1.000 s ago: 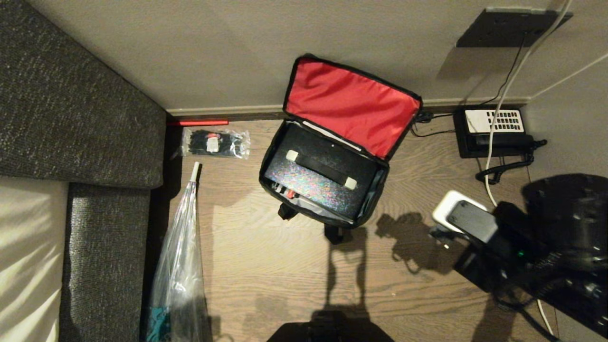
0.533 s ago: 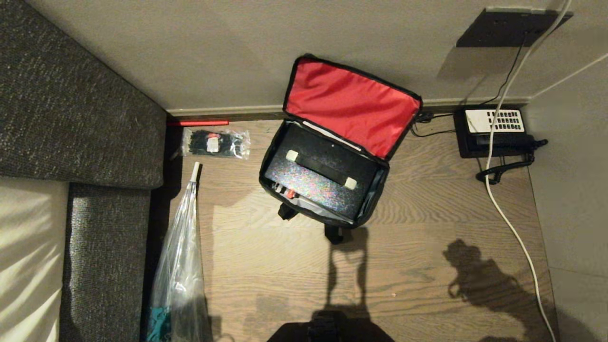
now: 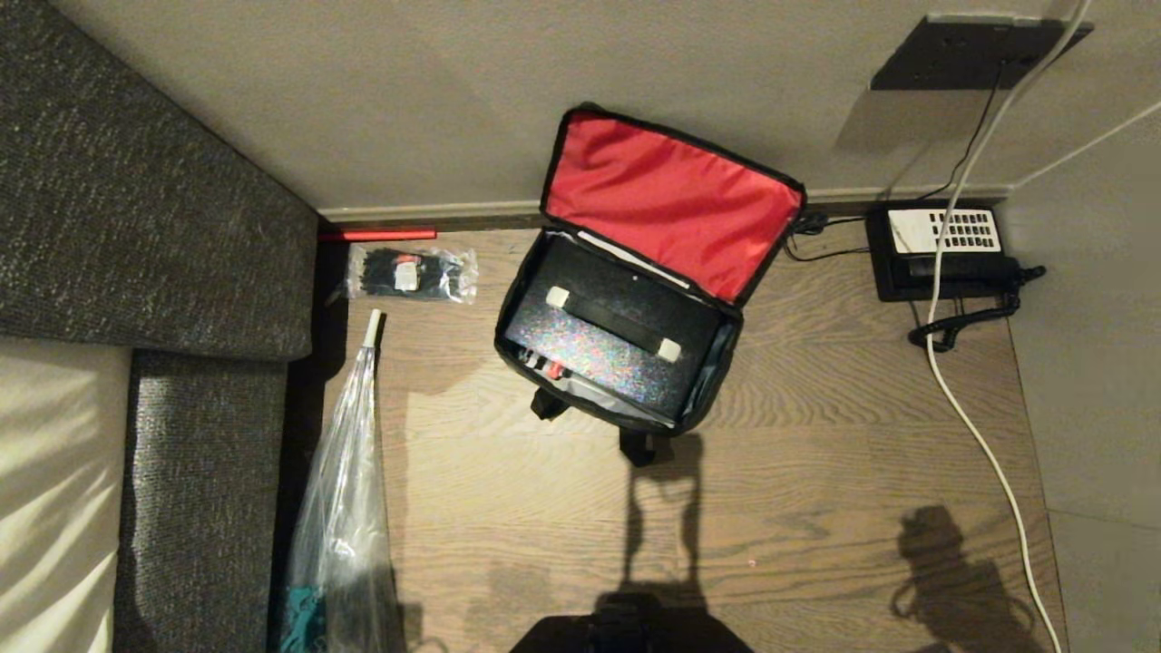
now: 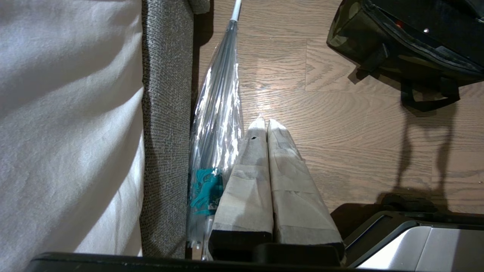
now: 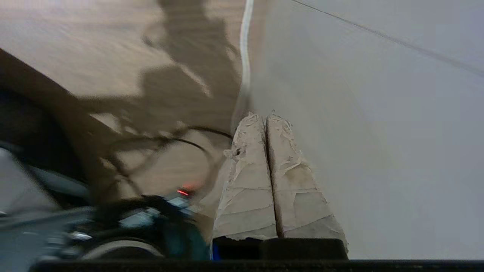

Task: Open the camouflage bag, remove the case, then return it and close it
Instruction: Place the black box back

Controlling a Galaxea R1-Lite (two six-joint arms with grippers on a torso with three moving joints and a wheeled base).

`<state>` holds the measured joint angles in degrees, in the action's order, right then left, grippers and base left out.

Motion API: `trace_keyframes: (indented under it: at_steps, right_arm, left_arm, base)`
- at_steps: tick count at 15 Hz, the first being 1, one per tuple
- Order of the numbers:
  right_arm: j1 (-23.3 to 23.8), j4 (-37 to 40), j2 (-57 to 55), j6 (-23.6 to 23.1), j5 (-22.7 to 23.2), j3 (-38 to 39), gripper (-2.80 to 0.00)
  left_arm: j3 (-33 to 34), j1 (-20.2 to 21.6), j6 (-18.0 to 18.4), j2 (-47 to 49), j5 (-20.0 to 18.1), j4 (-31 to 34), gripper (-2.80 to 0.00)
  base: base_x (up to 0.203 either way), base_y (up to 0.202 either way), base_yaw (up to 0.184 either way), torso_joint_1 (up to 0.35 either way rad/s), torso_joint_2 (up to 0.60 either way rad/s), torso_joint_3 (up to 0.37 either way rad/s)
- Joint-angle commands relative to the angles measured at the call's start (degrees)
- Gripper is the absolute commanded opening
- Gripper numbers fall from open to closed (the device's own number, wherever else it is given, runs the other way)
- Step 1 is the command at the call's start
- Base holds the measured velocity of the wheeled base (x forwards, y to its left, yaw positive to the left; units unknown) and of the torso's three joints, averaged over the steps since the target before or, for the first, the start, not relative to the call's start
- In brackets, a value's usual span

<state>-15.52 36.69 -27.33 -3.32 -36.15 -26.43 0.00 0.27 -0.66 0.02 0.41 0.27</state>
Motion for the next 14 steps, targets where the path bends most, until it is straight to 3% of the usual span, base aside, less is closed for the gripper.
trace_keyframes:
  at_steps: [1, 3, 4, 7, 10, 14]
  right_arm:
    - [0.0, -2.4, 1.4, 2.4, 5.7, -0.3, -2.8]
    - [0.1, -7.5, 0.5, 3.2, 13.0, -1.1, -2.8]
    - [0.2, -8.1, -0.1, 3.4, 14.6, -1.8, -2.8]
    - [0.2, -8.7, -6.1, 7.3, 26.3, -8.5, -2.8]
    - [0.2, -10.8, -16.4, 13.1, 33.4, -15.9, -2.8]
    - [0.5, -22.1, -32.9, 21.8, 36.5, -23.6, -2.8]
  left_arm:
    - [0.2, 0.1, 0.0, -0.1, 0.0, 0.0, -2.8]
    - [0.2, 0.0, 0.0, -0.1, 0.0, 0.0, -2.8]
    - [0.2, 0.0, 0.0, -0.1, 0.0, 0.0, -2.8]
    - [0.2, 0.0, 0.0, -0.1, 0.0, 0.0, -2.8]
    - [0.2, 0.0, 0.0, -0.1, 0.0, 0.0, -2.8]
    - [0.2, 0.1, 0.0, -0.1, 0.0, 0.0, -2.8]
  base:
    - [0.0, 0.0, 0.0, 0.0, 0.0, 0.0]
    - [0.0, 0.0, 0.0, 0.0, 0.0, 0.0]
    - [0.0, 0.0, 0.0, 0.0, 0.0, 0.0]
    - [0.0, 0.0, 0.0, 0.0, 0.0, 0.0]
    - [0.0, 0.0, 0.0, 0.0, 0.0, 0.0]
    - [0.0, 0.0, 0.0, 0.0, 0.0, 0.0]
